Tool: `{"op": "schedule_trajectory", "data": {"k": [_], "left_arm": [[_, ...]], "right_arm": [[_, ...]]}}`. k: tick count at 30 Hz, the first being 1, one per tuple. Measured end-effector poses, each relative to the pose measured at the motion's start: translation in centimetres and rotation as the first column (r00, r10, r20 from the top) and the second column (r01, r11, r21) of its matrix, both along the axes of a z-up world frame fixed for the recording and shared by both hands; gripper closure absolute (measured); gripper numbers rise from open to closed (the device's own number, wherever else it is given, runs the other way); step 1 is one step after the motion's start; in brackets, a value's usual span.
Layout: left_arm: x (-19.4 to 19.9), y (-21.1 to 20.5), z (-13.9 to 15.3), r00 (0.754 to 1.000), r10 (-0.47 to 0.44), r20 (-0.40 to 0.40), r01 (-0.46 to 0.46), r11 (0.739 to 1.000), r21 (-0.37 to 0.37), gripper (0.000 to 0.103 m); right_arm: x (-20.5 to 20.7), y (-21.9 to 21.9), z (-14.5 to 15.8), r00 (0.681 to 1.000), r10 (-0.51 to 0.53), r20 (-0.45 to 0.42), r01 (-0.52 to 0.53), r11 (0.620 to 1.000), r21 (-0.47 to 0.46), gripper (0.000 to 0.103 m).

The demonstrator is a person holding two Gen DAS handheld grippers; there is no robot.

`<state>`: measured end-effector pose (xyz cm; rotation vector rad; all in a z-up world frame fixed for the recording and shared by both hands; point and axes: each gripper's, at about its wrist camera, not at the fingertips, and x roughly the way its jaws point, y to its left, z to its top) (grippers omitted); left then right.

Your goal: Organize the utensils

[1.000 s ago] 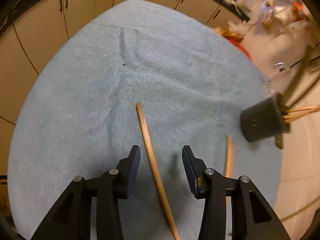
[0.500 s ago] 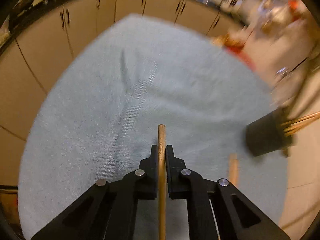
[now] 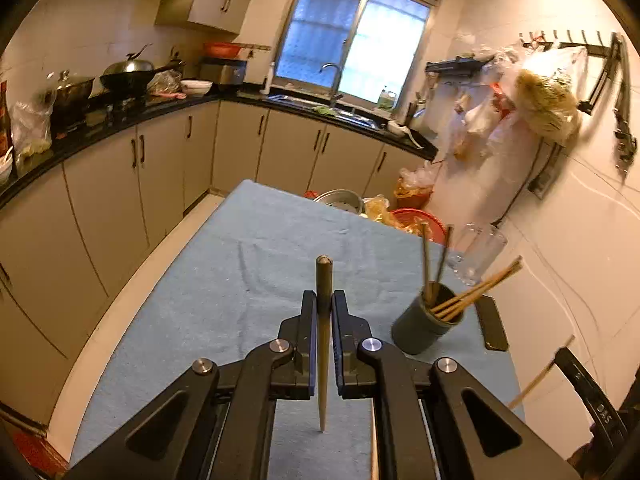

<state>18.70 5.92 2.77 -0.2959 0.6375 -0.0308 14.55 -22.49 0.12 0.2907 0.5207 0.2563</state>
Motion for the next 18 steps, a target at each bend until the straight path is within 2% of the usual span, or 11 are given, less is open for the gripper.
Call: {"op": "schedule_trajectory", "data": {"k": [6,15,18], "left_arm": [[-1.0,-1.3,2.1,0.998,-0.032,0.050,0.033,0.999,-0.017,0.096],[1.2,-5.2,6.1,0.986,-0.096,0.136,0.102,0.994,-0.037,0.096],[3.2,-6.8,6.9,0.981,-0.108,0.158,0.113,0.993,-0.021,0.096]], "right_arm": [[-0.4,-0.5,2.0,0.999,-0.017,0.049,0.017,1.000,0.009,0.097],[1.2,-2.1,6.4,0.989,-0.051,0.136,0.048,0.998,0.027,0.097],[2.1,-2.6,7.9,0.982,-0.072,0.172,0.067,0.997,0.037,0.097]]}}
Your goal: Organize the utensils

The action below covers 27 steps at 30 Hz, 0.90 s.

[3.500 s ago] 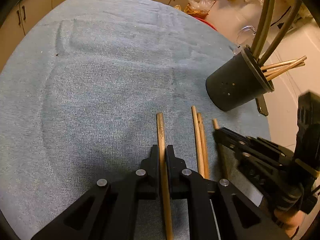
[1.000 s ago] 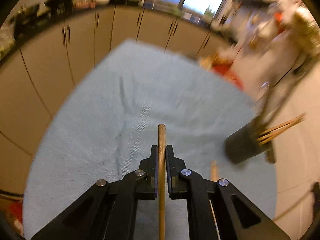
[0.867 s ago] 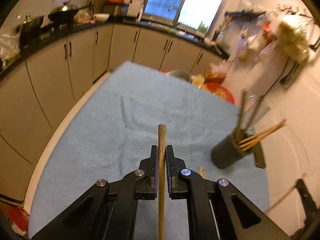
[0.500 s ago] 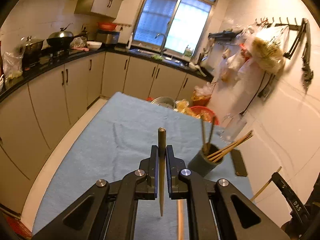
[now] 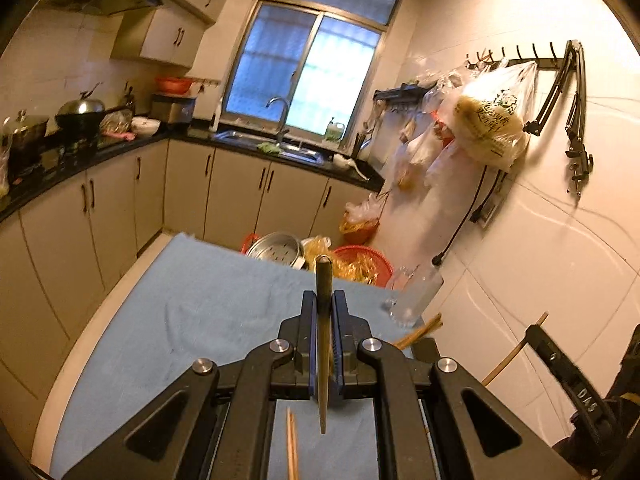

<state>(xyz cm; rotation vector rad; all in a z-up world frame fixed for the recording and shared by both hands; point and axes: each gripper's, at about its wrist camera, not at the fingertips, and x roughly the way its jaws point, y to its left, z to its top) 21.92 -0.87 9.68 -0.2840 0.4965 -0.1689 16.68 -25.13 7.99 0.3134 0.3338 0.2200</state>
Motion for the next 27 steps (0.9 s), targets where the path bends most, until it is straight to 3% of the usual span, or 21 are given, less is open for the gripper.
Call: {"op": "schedule_trajectory", "data": {"k": [10,27], "left_arm": [[3.8,-2.3,0.7,0.999,-0.024,0.047,0.026,0.999,-0.041,0.096],[7.3,-4.0,-4.2,0.999,-0.007,-0.039,0.007,1.000,0.017,0.096]], "right_arm": [[5.1,-1.0,2.1,0.994,-0.081,0.078,0.078,0.996,0.047,0.097],[10.9,0.0,-4.1,0.992,-0.126,-0.006,0.126,0.991,0.045,0.097]]}}
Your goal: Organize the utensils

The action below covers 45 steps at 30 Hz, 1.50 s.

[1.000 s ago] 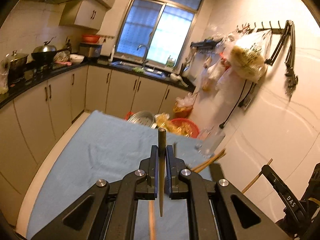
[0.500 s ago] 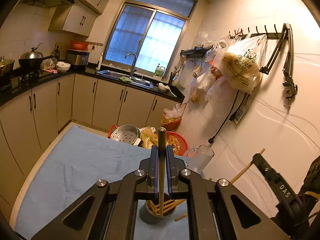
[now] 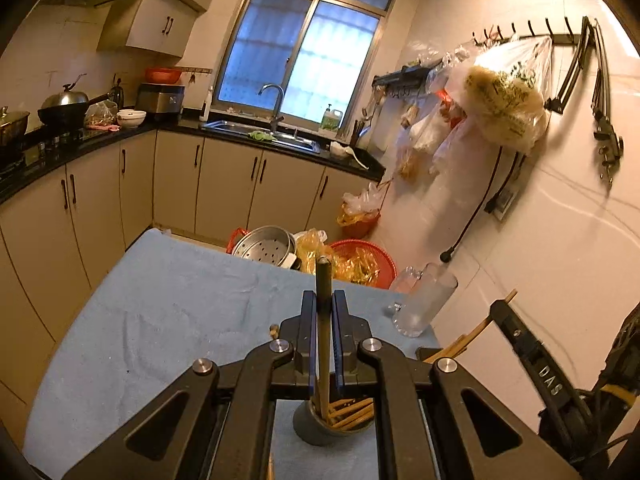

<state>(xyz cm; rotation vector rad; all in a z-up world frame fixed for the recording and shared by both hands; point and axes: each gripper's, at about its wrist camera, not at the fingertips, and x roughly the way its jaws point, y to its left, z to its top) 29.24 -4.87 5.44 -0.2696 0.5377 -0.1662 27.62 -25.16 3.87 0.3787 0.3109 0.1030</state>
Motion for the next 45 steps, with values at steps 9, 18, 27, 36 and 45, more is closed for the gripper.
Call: {"op": "schedule_trajectory", "data": {"k": [9,18,27,36,45], "left_arm": [[0.1,-0.5,-1.6,0.999,-0.014,-0.046,0.015,1.000,0.022,0.095],[-1.2,0.1,-1.6,0.997,-0.019,-0.076,0.020,1.000,0.024,0.082],[-10.8,4.7,-2.0,0.995,0.028,-0.096,-0.024,0.999,0.043,0.051],[-17.3,6.7,-7.3,0.973,0.039,-0.228,-0.032,0.999,0.031,0.049],[-18.1,5.6,-9.3,0.967,0.024,-0.253,-0.009,0.998,0.059,0.049]], "right_arm": [[0.1,-0.8,-3.7,0.995,0.013,-0.098,-0.010,0.999,0.041,0.096],[-0.2,-1.3,-4.7,0.982,0.065,-0.176,-0.049,0.995,0.091,0.092],[-9.2,0.0,-3.5,0.972,0.155,-0.177,-0.141,0.986,0.088,0.074],[-16.2,3.3,-8.2,0.914,0.271,-0.301,-0.257,0.962,0.088,0.049],[-17.3,4.4,-10.1,0.887,0.302,-0.350,-0.288,0.953,0.092,0.050]]}}
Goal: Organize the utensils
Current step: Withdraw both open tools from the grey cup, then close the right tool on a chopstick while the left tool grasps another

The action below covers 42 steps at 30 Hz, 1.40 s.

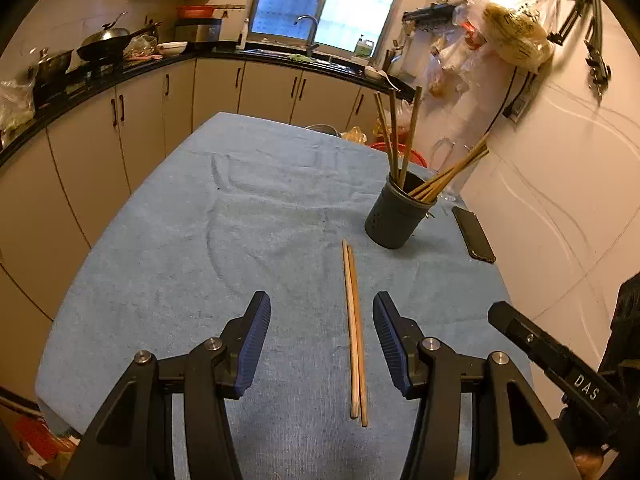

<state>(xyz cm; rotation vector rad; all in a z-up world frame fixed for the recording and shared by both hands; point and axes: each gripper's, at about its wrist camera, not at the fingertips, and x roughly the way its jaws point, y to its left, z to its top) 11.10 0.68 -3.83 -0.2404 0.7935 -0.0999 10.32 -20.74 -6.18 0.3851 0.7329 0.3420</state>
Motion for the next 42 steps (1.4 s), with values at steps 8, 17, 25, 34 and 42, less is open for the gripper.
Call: {"op": "schedule_trajectory", "data": {"k": [8,17,25,34,42], "left_arm": [[1.2,0.2,-0.5,1.000,0.029,0.006,-0.029,0.998,0.056,0.049],[3.8,2.4,-3.4,0.996,0.062,-0.066,-0.059,0.997,0.051,0.048],[5.9,3.6,-5.8,0.988,0.075,-0.137,-0.069,0.997,0.045,0.048],[7.2,3.6,-6.3,0.987,0.049,-0.154,-0.043,0.998,0.043,0.048],[9.6,1.5,-6.8,0.982,-0.029,-0.187,0.037,0.999,0.040,0.048]], "right_arm": [[2.3,0.0,-0.7,1.000,0.003,-0.028,-0.003,1.000,-0.012,0.053],[7.0,2.6,-3.5,0.988,0.077,-0.133,-0.087,0.994,-0.073,0.065],[13.6,6.2,-8.7,0.935,0.178,-0.308,-0.215,0.973,-0.089,0.073],[18.5,8.1,-10.4,0.909,0.141,-0.391,-0.213,0.966,-0.146,0.086],[20.3,8.7,-10.6,0.901,0.132,-0.413,-0.236,0.948,-0.212,0.092]]}}
